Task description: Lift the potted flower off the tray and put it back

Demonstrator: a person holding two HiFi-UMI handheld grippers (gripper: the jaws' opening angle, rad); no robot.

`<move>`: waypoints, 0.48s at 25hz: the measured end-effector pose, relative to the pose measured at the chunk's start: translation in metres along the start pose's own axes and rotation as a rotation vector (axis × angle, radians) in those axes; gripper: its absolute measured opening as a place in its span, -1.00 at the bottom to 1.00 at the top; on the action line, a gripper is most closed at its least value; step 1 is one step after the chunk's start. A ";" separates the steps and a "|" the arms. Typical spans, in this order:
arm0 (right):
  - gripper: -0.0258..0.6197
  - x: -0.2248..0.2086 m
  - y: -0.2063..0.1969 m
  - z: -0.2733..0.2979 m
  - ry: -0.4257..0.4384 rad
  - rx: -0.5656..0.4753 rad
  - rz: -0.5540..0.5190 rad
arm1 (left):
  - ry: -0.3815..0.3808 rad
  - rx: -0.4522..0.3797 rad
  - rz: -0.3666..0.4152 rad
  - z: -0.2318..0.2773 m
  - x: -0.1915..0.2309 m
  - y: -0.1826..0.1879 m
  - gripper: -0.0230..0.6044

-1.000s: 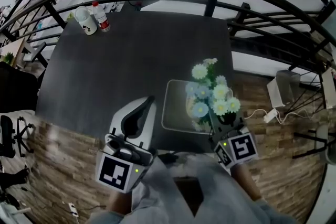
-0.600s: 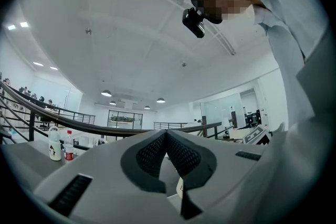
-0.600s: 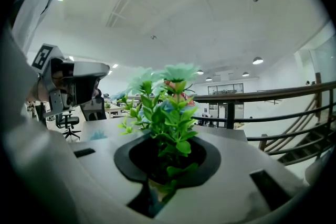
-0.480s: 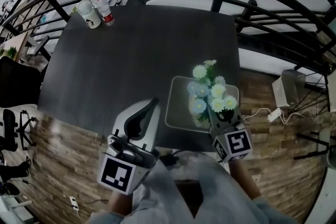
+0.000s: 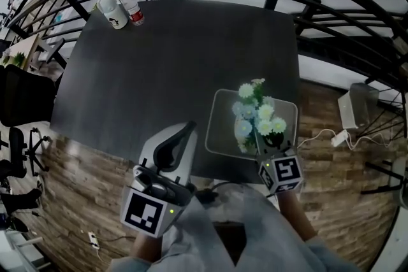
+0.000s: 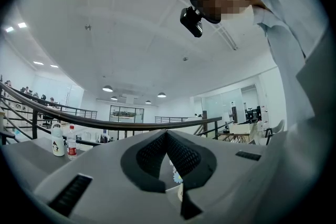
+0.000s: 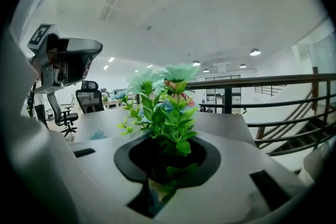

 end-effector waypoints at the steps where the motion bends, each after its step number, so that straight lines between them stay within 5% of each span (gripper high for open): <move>1: -0.68 -0.001 -0.003 0.001 0.000 0.004 0.003 | -0.002 0.005 0.000 0.001 -0.001 -0.001 -0.93; 12: -0.68 -0.002 -0.035 0.019 -0.011 0.038 -0.009 | 0.011 0.049 0.011 0.000 0.001 -0.006 -0.93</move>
Point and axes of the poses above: the fingertips, and each gripper's own axes: z forward along the fingers, x to its left, y out of its top, the point moved 7 cm from there along -z, backward along the fingers, and after that the axes turned 2 degrees about x, right-handed, at the moved point
